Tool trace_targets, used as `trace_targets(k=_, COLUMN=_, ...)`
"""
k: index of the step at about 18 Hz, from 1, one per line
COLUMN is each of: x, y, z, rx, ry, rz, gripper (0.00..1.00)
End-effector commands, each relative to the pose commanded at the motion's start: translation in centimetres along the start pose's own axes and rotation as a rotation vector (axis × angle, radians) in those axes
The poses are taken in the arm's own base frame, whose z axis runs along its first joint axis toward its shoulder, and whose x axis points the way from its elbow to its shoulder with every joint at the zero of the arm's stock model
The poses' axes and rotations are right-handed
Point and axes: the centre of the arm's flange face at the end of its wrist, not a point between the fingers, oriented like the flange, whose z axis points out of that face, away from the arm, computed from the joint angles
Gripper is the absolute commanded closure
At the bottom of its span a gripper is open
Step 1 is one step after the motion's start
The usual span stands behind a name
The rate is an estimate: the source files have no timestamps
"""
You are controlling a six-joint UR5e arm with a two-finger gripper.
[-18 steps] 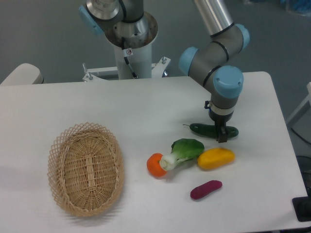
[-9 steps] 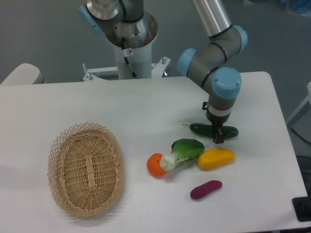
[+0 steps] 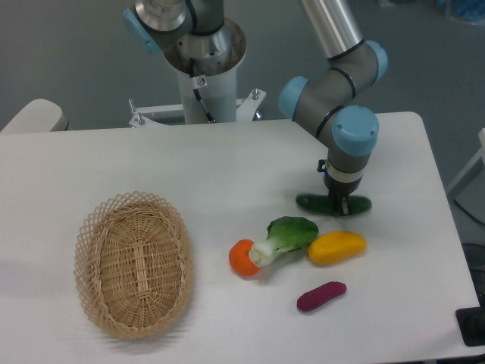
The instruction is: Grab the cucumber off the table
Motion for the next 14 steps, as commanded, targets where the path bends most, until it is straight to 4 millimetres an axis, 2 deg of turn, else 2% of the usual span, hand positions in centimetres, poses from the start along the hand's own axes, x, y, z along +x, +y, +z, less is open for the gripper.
trace_targets(k=4, x=-0.5, y=0.3, z=-1.5, rx=-0.013, ry=-0.015, rz=-0.014, gripper=0.86)
trace_targets(k=6, x=-1.0, y=0.2, z=-3.7, rx=-0.022, ry=-0.031, rz=-0.021, gripper=0.86)
trace_targets(k=9, x=-2.3, y=-0.2, z=-8.1, rx=0.005, ry=-0.024, rz=-0.087, gripper=0.86)
trace_targets(k=11, x=-3.8, y=-1.3, z=-11.0, rx=0.034, ry=-0.029, rz=-0.109, gripper=0.86)
trace_targets(k=14, x=-5.2, y=-3.0, z=-13.9, rx=0.078, ry=-0.062, rz=-0.161, gripper=0.86)
